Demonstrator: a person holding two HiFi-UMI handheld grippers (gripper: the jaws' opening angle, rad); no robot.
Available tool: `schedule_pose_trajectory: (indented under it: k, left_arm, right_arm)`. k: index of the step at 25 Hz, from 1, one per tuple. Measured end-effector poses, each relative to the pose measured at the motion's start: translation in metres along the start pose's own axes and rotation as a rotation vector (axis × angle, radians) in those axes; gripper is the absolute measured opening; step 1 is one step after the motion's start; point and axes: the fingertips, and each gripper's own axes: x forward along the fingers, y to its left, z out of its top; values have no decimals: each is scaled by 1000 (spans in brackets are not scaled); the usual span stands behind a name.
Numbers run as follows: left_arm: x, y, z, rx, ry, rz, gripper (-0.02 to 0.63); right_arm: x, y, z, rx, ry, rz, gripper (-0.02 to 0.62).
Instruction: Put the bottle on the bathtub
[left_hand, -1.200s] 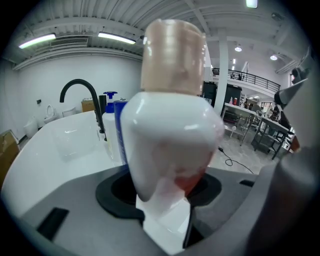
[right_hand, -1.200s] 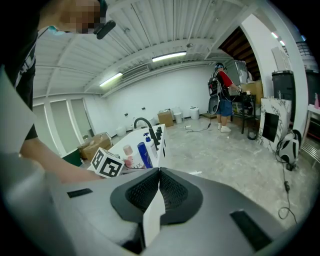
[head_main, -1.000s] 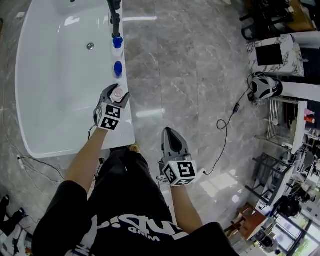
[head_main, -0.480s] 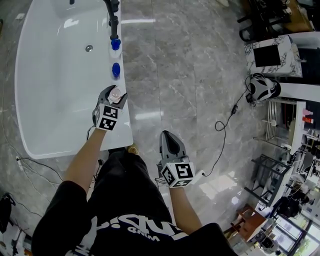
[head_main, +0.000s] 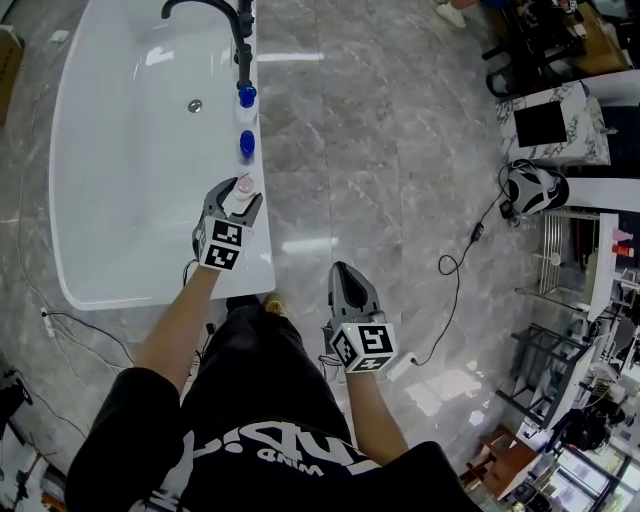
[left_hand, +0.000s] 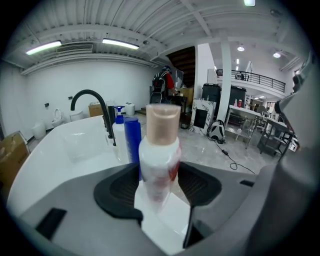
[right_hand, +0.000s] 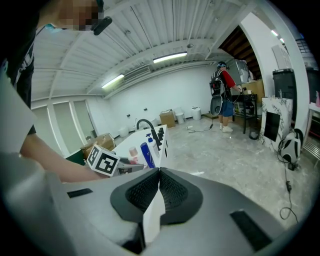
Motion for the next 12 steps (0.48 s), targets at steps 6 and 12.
schedule_pose_trajectory:
  k: [6, 12]
  left_arm:
    - [-49, -12, 21, -25, -40, 36, 236]
    - [-114, -28, 38, -76, -85, 42, 236]
  right_arm:
    - [-13, 6, 10, -9, -33, 42, 25]
    - [-28, 23, 18, -11, -82, 89, 25]
